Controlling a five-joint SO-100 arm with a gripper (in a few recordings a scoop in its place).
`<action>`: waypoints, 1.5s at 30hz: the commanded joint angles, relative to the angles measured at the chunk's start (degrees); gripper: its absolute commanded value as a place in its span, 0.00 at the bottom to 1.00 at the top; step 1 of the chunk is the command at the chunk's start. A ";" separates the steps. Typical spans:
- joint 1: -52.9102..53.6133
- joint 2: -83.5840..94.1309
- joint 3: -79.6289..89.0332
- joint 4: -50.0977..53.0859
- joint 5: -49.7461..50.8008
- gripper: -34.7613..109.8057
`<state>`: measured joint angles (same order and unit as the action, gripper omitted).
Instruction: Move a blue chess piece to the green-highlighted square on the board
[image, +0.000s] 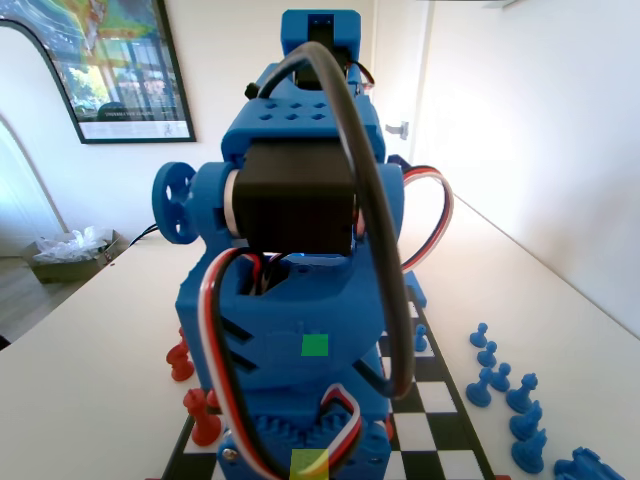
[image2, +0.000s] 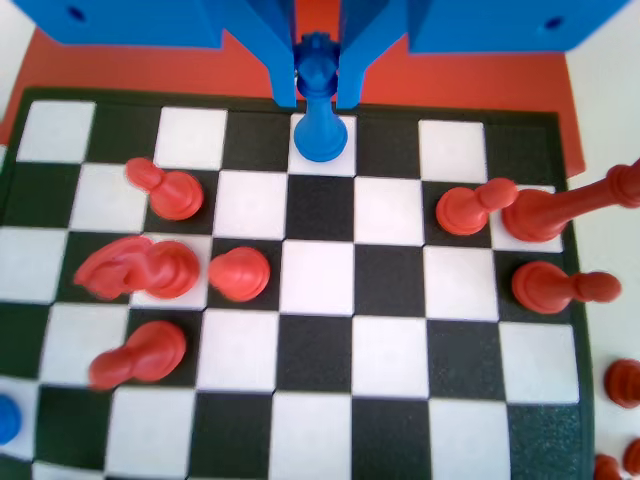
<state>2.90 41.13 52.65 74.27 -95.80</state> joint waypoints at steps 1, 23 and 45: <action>0.09 2.37 -0.18 1.41 -0.88 0.25; -1.14 23.20 10.02 10.90 -1.58 0.25; -3.52 51.42 57.22 -6.15 -3.16 0.25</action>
<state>0.53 84.38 106.44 69.70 -97.47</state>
